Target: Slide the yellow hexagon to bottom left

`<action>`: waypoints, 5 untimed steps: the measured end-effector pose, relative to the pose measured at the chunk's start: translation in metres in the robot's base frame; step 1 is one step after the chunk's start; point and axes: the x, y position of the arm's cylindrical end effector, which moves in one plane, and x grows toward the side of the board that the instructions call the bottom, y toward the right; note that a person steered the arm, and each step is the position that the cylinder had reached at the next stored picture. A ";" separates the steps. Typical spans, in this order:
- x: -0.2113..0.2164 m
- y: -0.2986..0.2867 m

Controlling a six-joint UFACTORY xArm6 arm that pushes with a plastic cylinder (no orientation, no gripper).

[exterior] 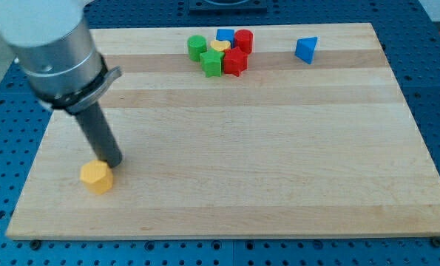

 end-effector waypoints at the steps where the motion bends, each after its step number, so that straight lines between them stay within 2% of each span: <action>1: 0.023 -0.007; 3: 0.037 -0.005; 4: 0.015 0.051; 5: 0.053 0.072</action>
